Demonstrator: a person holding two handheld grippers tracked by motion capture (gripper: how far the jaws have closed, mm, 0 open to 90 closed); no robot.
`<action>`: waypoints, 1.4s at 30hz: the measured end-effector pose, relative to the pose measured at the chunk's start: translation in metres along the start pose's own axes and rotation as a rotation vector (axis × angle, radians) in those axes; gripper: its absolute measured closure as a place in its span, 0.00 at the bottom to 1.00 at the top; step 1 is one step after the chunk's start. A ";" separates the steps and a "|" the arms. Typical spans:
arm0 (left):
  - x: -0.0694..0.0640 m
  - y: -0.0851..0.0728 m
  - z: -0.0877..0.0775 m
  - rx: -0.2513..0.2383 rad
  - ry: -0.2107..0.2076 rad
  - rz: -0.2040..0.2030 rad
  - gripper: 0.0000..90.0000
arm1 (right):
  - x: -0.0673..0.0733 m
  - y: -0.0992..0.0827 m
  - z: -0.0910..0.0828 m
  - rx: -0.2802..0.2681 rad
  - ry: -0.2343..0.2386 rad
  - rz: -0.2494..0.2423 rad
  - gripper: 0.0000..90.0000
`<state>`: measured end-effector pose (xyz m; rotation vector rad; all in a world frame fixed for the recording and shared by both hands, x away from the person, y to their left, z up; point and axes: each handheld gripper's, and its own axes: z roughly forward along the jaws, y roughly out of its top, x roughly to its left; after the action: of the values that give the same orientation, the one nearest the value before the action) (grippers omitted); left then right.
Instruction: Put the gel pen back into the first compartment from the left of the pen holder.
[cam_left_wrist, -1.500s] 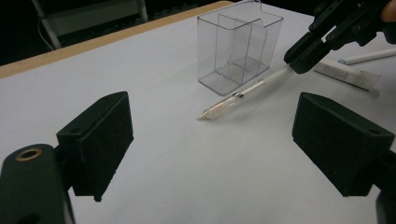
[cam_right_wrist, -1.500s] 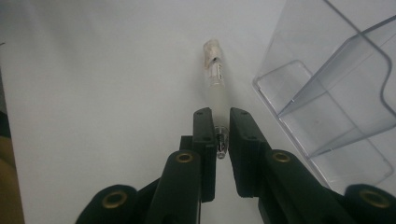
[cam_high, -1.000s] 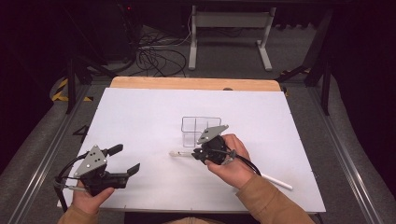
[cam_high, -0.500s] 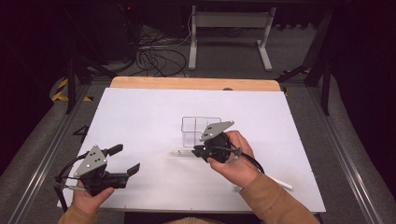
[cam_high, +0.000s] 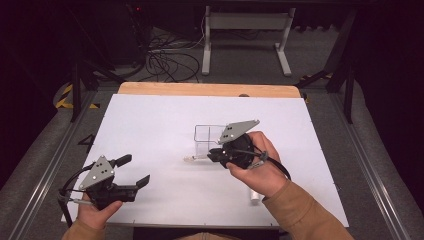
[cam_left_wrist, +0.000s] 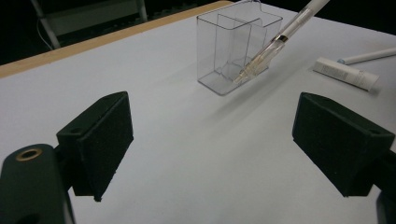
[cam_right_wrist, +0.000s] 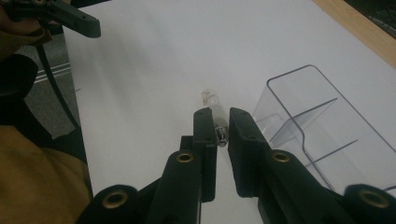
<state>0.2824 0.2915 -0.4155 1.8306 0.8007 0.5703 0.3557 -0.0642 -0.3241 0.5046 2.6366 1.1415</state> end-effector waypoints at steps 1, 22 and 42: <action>0.000 0.000 0.000 0.000 0.001 0.005 0.15 | 0.000 0.001 -0.002 -0.003 -0.001 0.000 0.91; 0.000 0.000 0.000 -0.001 0.000 -0.001 0.15 | -0.006 0.016 -0.022 -0.020 -0.016 -0.001 0.91; 0.000 0.000 0.000 0.000 0.000 -0.002 0.15 | -0.029 0.038 -0.035 -0.015 -0.081 0.025 0.91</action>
<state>0.2823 0.2920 -0.4156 1.8294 0.8030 0.5691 0.3791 -0.0753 -0.2707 0.5705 2.5582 1.1227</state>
